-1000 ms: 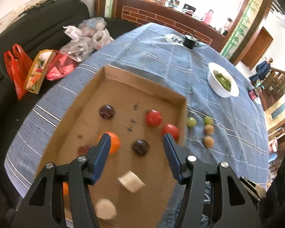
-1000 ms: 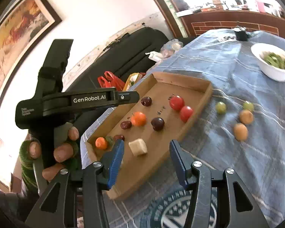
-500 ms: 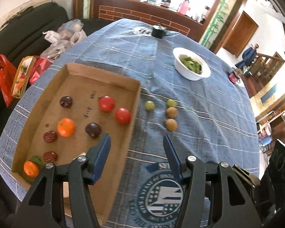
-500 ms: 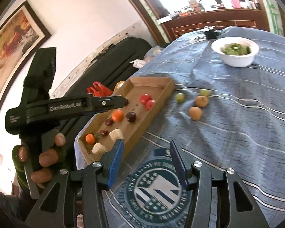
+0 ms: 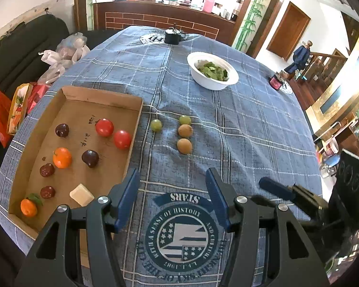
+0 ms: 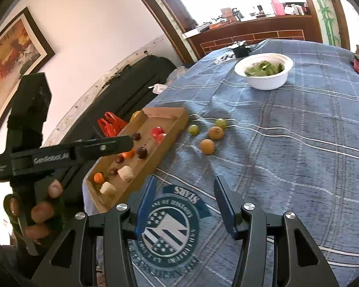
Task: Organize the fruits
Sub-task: 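Withdraw both open tools from the tray toward the tan round fruits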
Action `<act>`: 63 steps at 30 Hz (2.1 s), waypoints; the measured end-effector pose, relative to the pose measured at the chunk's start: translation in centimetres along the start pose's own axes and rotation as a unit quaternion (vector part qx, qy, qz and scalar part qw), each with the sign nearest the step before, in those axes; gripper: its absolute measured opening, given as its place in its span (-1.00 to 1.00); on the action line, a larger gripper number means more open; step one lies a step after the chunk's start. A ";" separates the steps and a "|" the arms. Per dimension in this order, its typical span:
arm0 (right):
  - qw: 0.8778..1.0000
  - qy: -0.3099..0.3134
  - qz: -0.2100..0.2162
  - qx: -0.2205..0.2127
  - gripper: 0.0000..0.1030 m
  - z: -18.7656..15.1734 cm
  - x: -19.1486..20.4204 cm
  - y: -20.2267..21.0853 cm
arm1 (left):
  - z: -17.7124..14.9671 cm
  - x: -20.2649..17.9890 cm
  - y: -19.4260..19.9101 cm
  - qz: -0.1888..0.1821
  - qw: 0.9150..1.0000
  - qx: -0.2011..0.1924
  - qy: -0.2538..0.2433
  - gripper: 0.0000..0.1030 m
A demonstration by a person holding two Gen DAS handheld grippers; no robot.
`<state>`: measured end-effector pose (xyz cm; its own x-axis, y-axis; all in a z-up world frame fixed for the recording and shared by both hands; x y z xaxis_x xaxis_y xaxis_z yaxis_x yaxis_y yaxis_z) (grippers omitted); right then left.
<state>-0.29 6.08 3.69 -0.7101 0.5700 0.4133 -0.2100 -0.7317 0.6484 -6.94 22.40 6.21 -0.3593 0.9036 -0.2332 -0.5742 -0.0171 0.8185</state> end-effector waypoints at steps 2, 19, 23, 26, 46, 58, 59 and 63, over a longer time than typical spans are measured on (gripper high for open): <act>1.000 -0.001 -0.006 0.001 0.03 -0.1 -0.6 0.3 | -0.4 -0.2 0.1 0.001 1.000 0.001 -0.004 0.09; 1.000 -0.004 -0.022 -0.003 0.03 -0.4 -3.3 2.3 | -3.2 -1.8 0.3 0.004 1.000 0.015 -0.021 0.09; 1.000 -0.001 -0.023 -0.003 0.03 -0.4 -3.6 2.6 | -4.1 -1.8 0.2 0.009 1.000 0.020 -0.023 0.09; 1.000 0.001 -0.022 -0.003 0.03 -0.3 -3.8 2.7 | -4.8 -1.5 0.1 0.011 0.999 0.025 -0.022 0.09; 0.999 -0.010 -0.032 -0.005 0.03 0.4 -5.9 3.2 | -5.6 -3.8 -3.2 -0.010 0.997 0.063 -0.048 0.09; 0.999 -0.014 -0.030 -0.013 0.03 1.0 -6.8 3.9 | -5.4 -4.9 -4.2 -0.012 0.996 0.071 -0.058 0.09; 0.999 -0.015 -0.029 -0.014 0.03 1.1 -6.9 3.9 | -5.3 -4.9 -4.3 -0.012 0.996 0.071 -0.058 0.09; 0.999 -0.013 -0.029 -0.012 0.03 1.3 -7.0 3.7 | -4.9 -4.9 -4.6 -0.013 0.996 0.069 -0.056 0.09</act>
<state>4.81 -0.14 4.03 -0.6782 0.6218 0.3917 -0.2667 -0.7049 0.6572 -6.19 15.91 1.04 -0.2560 0.9454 -0.2018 -0.4724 0.0597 0.8793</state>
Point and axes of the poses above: each gripper's, at about its wrist camera, not at the fingertips, and y roughly against the way its jaws point, x to its left, z to its top, the point moved 3 cm from there along -y, roughly the way its jaws point, and after that the axes turned 4 degrees about -z, right-handed, at the moved point
